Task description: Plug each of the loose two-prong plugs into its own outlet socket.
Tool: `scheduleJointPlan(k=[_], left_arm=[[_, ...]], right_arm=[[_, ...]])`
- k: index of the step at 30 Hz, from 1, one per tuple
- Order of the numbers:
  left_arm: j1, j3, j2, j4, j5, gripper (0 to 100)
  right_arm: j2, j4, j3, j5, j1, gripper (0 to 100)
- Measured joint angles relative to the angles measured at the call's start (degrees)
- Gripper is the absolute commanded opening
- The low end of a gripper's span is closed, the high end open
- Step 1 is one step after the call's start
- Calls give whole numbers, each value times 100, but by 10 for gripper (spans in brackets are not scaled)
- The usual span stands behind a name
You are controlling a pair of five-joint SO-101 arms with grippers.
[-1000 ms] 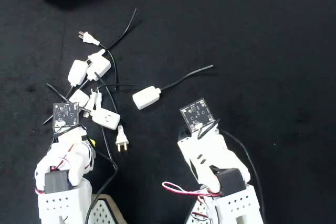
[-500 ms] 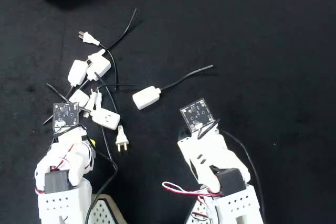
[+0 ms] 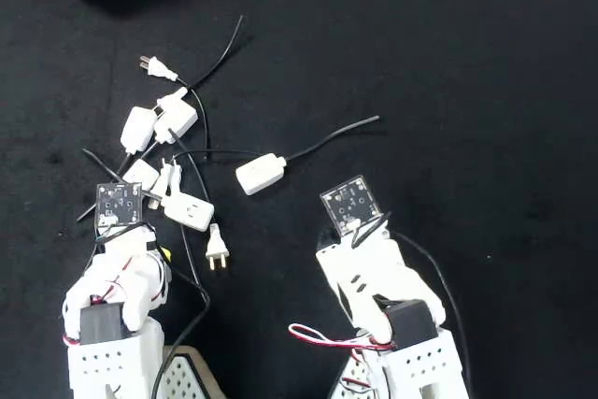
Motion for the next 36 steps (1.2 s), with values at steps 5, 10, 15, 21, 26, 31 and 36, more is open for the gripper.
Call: scheduleJointPlan(k=[5,10,15,21,26,31,36], left_arm=[[18,0,0,0,0,139],[18,0,0,0,0,138],[18,0,0,0,0,142],[97,-949,0,-334,-1292,141],[457,-2101,492,-510,-1591,142],[738,-2963,2418,-888,-2145,142],[853,-4141,4853,-985,-2453,142]], right_arm=[[0,0,0,0,0,25],[0,0,0,0,0,25],[0,0,0,0,0,25],[0,0,0,0,0,25],[0,0,0,0,0,25],[0,0,0,0,0,25],[0,0,0,0,0,25]])
